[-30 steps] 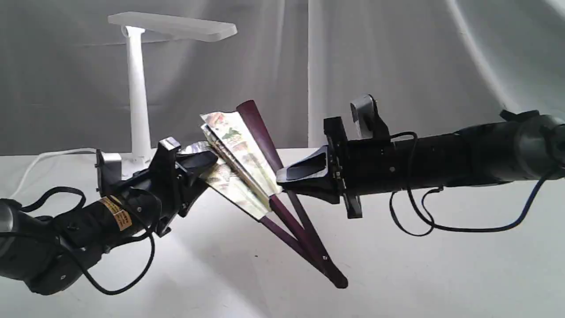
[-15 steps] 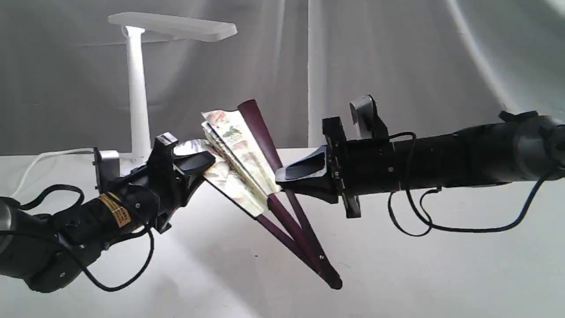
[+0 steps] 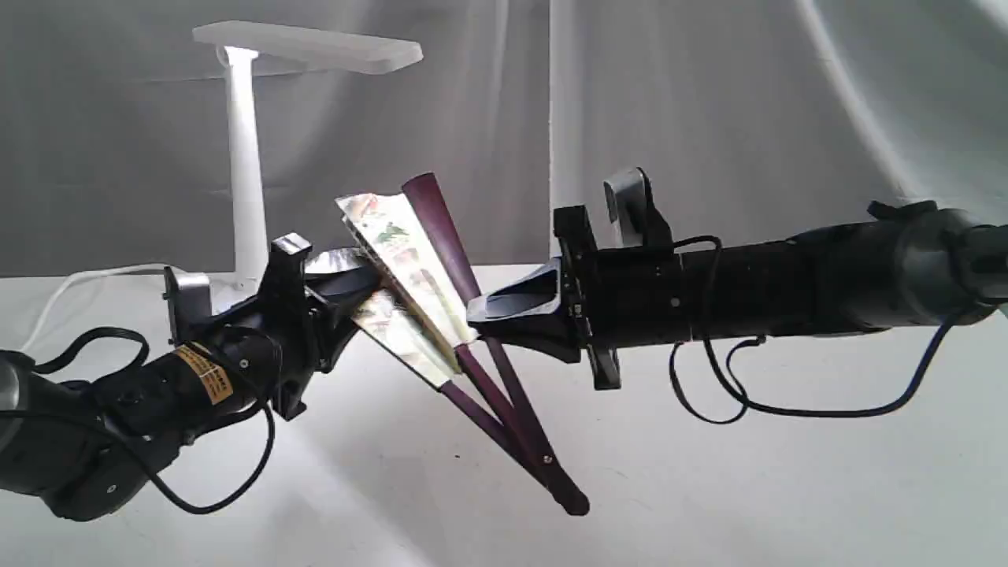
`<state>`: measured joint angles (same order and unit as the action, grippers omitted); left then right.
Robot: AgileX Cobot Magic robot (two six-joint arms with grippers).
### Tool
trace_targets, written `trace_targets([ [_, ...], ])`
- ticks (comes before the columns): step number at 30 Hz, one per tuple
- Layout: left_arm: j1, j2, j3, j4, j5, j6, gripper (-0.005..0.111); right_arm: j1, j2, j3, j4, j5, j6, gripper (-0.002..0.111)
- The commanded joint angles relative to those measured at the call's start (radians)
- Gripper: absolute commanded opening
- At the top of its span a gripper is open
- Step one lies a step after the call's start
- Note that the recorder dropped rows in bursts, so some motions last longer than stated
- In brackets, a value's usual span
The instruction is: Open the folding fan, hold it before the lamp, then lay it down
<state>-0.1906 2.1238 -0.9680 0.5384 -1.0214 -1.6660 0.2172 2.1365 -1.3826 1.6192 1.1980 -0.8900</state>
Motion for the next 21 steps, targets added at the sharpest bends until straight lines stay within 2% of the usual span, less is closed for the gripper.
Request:
trace_targets([
  [1, 0.000, -0.004, -0.002, -0.028, 0.006, -0.010, 0.032, 0.004, -0.015, 0.001, 0.029, 0.023, -0.016, 0.000],
  [9, 0.000, -0.004, -0.002, -0.014, 0.008, -0.008, 0.032, 0.004, -0.015, 0.001, 0.029, 0.023, -0.018, 0.000],
  [12, 0.000, -0.004, -0.002, -0.006, 0.008, -0.004, 0.021, 0.004, -0.015, 0.001, 0.029, 0.023, -0.018, 0.000],
  [16, 0.000, -0.004, -0.002, -0.006, 0.008, -0.001, 0.001, 0.004, -0.015, 0.001, 0.029, 0.023, -0.021, 0.000],
  [21, 0.000, -0.004, -0.002, -0.006, 0.008, -0.001, 0.000, 0.004, -0.015, 0.001, 0.029, 0.023, -0.021, 0.000],
])
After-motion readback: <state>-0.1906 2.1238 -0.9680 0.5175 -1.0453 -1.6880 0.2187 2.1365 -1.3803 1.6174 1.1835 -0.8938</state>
